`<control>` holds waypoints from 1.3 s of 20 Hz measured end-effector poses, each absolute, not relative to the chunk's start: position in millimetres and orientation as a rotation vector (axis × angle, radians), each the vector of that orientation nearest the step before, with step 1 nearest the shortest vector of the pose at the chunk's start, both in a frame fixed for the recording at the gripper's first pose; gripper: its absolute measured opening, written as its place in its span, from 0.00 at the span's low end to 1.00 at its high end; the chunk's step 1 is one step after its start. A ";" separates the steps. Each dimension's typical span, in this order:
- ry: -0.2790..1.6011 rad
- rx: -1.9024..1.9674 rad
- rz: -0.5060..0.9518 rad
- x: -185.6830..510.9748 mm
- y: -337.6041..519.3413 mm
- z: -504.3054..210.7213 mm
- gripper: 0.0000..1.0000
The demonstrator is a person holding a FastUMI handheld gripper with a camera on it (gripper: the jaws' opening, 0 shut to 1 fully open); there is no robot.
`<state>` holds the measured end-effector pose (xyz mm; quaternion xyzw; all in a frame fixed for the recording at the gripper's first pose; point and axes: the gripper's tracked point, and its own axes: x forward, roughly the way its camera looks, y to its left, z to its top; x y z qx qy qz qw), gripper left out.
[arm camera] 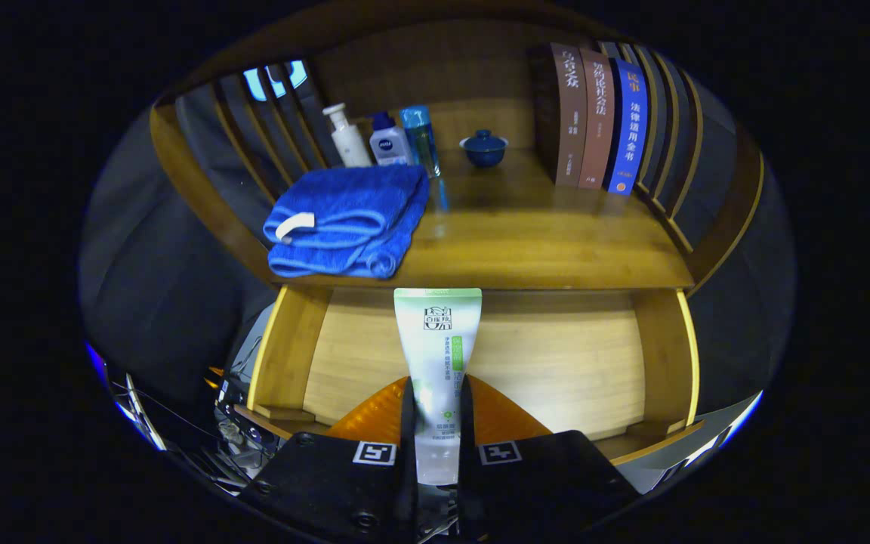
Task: Pull open the drawer, take out the items inside it, and place them on the countertop above the cabinet.
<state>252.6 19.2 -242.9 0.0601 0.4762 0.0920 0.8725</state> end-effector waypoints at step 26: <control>1.083 0.072 -0.009 432.4 19.2 -291.9 0.64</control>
